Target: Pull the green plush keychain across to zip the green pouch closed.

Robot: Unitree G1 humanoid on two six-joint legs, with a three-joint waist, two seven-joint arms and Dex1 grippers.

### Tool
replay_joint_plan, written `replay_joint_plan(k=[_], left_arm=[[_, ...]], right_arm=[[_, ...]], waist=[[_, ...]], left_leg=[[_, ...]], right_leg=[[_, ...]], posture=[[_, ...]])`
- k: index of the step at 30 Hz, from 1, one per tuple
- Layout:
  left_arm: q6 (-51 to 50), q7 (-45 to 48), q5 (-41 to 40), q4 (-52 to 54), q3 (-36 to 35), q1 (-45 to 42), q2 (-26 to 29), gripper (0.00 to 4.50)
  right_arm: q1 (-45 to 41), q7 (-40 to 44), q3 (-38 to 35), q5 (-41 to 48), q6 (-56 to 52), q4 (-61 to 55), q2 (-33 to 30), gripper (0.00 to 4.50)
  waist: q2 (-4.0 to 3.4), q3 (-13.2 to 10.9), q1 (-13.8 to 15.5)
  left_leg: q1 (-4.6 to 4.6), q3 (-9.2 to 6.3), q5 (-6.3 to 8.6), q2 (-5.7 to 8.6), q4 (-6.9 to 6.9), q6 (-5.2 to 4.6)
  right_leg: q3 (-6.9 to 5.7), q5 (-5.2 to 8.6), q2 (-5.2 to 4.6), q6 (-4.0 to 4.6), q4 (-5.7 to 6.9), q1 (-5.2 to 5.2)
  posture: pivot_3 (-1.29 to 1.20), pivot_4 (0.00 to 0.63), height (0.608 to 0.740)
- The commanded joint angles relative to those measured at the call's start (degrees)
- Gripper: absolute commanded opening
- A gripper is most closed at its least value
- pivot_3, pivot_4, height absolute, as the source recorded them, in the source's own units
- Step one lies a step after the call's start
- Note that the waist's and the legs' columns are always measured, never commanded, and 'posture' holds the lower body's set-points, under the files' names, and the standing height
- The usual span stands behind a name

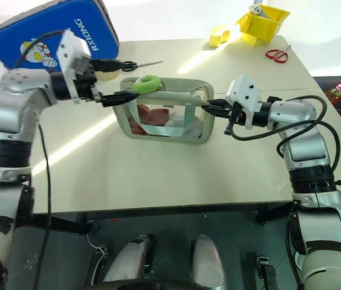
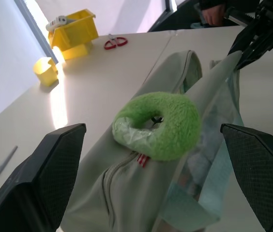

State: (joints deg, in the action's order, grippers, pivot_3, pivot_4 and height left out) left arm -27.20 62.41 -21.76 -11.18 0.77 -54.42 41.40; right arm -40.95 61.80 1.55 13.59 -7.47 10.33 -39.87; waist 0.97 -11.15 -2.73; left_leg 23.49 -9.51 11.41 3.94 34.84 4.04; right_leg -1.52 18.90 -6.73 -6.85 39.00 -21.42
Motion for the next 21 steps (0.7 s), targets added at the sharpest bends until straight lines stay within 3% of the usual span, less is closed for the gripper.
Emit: replay_joint_plan(k=[1,7,13,21], left_arm=[[-5.47,2.37,-3.81,4.5,-4.46,-0.8,4.9,4.47],[-6.54,2.34,-3.21,5.57,-6.14,7.27,9.55,4.47],[-2.47,-2.03,-2.5,1.37,-5.78,12.49,1.85,4.47],[4.55,-3.66,-0.03,-9.82,-5.18,6.17,-4.72,4.47]], right_arm=[[-0.76,-0.16,-1.04,0.26,1.11,-1.07,-0.08,0.0],[-0.9,0.11,-1.07,0.59,0.91,-1.65,-0.16,0.0],[-1.3,0.38,-0.91,0.72,0.53,-2.07,-0.18,0.0],[-0.86,0.7,-0.98,0.6,-0.18,-2.68,-0.78,0.0]], waist=[[0.0,0.0,0.01],[-0.03,0.01,0.08],[0.0,-0.01,0.27],[0.0,-0.01,0.11]], left_leg=[[0.0,0.0,0.0,0.0,0.0,0.0],[-0.03,0.01,0.01,0.0,-0.04,-0.02],[0.0,-0.02,0.01,0.0,0.01,-0.02],[0.01,-0.01,0.01,0.01,0.04,-0.02]], right_leg=[[0.0,0.0,0.0,0.0,0.0,0.01],[0.01,0.0,0.0,0.0,0.0,0.01],[0.0,0.0,0.0,0.0,0.01,0.02],[-0.03,0.0,-0.01,0.0,0.01,0.01]], posture=[[0.0,0.15,0.74],[0.0,0.15,0.74],[0.0,0.15,0.74],[0.0,0.15,0.74]])
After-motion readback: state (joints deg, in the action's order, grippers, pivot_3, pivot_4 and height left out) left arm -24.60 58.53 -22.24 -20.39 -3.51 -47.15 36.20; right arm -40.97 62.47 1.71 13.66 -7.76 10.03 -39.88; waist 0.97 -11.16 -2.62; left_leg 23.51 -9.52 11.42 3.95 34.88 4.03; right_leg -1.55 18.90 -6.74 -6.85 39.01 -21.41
